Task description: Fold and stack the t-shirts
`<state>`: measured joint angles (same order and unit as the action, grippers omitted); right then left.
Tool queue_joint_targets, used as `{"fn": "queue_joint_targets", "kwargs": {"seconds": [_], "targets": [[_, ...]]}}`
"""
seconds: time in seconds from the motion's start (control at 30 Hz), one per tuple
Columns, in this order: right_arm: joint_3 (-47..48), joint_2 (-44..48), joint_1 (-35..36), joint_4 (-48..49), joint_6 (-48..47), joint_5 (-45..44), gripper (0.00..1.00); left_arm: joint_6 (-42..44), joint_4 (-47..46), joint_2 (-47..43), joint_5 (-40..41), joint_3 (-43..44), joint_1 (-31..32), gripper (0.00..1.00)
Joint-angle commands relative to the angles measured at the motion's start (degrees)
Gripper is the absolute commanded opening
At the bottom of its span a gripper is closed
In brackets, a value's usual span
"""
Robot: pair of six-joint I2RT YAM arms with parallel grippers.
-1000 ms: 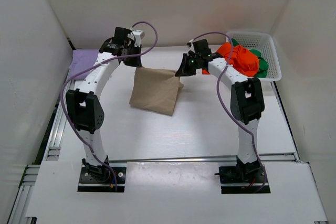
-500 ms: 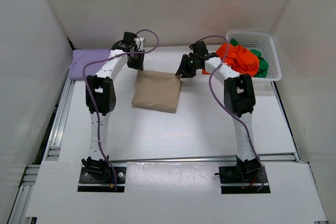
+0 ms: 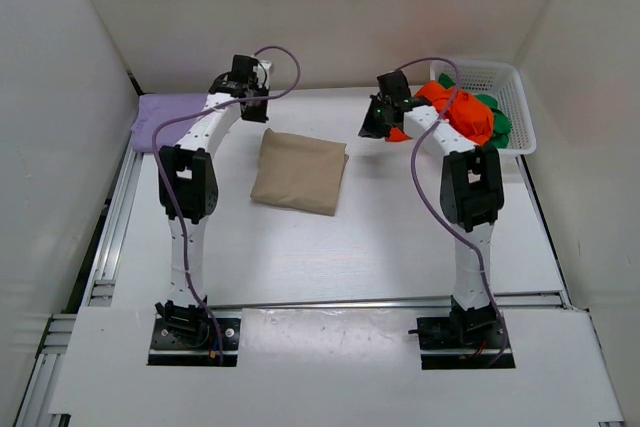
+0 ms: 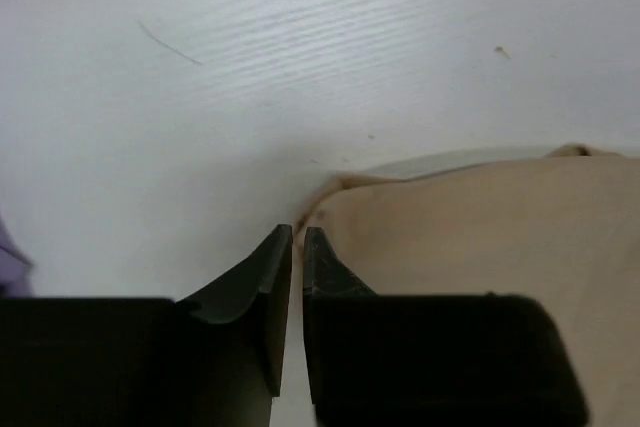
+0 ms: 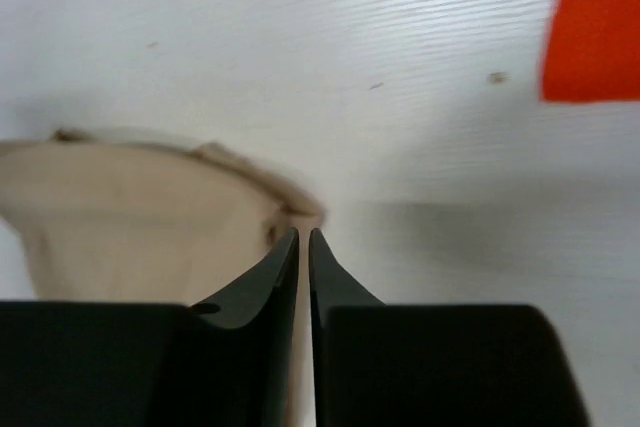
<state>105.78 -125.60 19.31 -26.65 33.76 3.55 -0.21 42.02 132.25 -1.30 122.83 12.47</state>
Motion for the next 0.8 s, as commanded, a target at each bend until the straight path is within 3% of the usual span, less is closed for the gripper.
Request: {"fn": "queue_joint_targets", "kwargs": {"seconds": [0.0, 0.13, 0.4, 0.57, 0.73, 0.77], "targets": [[-1.36, 4.84, 4.07, 3.8, 1.02, -0.05, 0.09, 0.21, -0.36, -6.29, -5.99, -4.16, 2.2, 0.19], [-1.36, 1.07, 5.39, 4.42, 7.1, 3.56, 0.0, 0.21, -0.36, -2.53, -3.72, -5.41, 2.74, 0.11], [1.43, -5.7, 5.39, 3.37, 11.77, 0.84, 0.0, 0.21, -0.36, 5.73, 1.56, -0.05, 2.74, 0.19], [10.75, -12.72, 4.86, -2.52, 11.24, -1.71, 0.0, 0.21, -0.36, 7.76, 2.62, 3.03, 2.21, 0.33], [11.56, -12.75, 3.81, -3.14, 10.63, -3.02, 0.0, 0.21, -0.36, 7.24, 4.38, 5.14, 1.68, 0.63], [11.56, -11.96, 3.8, -3.14, 10.63, -3.02, 0.0, 0.21, -0.36, 6.37, 4.38, 5.14, 1.07, 0.65]]}}
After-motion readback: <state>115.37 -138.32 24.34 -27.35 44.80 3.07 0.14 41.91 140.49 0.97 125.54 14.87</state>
